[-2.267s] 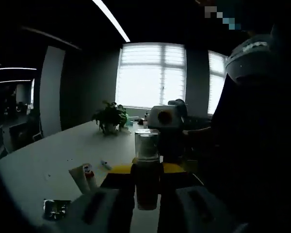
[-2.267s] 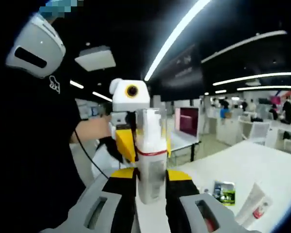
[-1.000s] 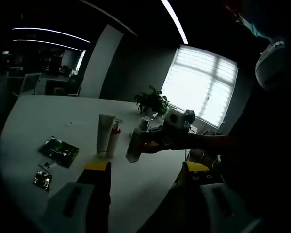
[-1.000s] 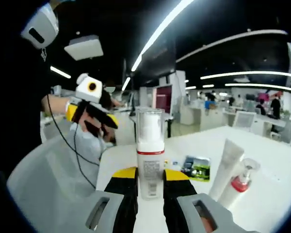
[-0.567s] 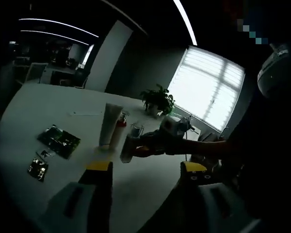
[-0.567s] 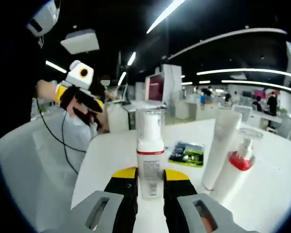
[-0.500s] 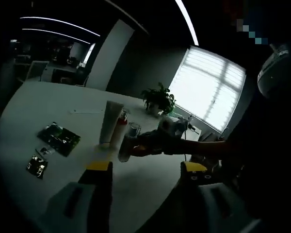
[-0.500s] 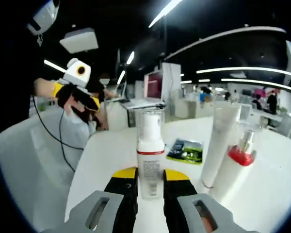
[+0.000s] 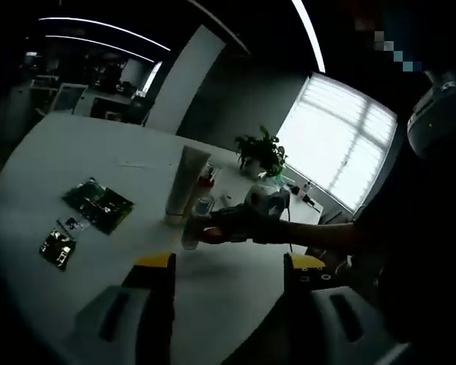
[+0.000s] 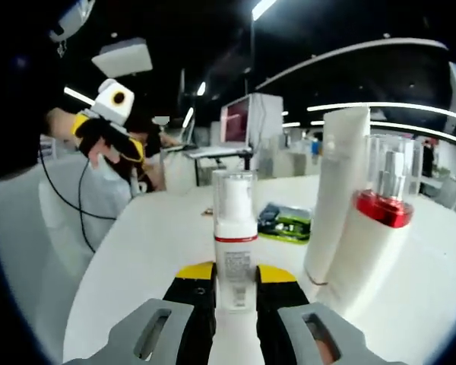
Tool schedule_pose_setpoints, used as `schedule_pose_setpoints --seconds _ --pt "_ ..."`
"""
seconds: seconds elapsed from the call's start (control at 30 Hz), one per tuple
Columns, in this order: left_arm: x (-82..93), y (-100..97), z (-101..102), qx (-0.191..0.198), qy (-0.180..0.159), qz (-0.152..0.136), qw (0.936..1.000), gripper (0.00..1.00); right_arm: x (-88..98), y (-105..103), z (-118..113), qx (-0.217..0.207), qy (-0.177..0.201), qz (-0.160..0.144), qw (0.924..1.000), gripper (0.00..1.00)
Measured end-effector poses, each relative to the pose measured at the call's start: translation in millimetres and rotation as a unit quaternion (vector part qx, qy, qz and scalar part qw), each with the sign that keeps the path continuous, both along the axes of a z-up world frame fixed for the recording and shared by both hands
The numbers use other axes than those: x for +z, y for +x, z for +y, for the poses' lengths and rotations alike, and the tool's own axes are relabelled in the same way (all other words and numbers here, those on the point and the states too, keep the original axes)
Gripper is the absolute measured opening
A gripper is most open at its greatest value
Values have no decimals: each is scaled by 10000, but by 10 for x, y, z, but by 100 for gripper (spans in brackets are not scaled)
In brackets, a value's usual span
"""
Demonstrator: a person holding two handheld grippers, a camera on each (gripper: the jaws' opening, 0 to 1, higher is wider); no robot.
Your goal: Arrange the skincare products in the storage area until every visible bottle or jar stands upright without overlapping.
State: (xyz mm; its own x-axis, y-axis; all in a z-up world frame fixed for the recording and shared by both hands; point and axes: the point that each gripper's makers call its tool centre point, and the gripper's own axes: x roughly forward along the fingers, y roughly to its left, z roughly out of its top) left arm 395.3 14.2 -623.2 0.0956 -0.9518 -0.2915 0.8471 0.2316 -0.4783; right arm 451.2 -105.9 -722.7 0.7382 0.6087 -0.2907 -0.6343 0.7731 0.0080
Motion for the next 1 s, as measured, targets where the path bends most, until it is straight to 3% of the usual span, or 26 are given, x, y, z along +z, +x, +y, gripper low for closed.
schedule_pose_setpoints --seconds 0.53,0.7,0.8,1.0 --pt "-56 95 -52 14 11 71 10000 51 -138 51 -115 129 -146 93 9998 11" --pt "-70 103 -75 -30 3 89 10000 51 -167 58 -120 281 -379 136 9988 11" --pt "-89 110 -78 -54 49 60 10000 51 -301 60 -158 344 -805 277 9958 11" --pt "-83 114 -84 -68 32 76 9999 51 -355 99 -183 336 -902 289 9949 11"
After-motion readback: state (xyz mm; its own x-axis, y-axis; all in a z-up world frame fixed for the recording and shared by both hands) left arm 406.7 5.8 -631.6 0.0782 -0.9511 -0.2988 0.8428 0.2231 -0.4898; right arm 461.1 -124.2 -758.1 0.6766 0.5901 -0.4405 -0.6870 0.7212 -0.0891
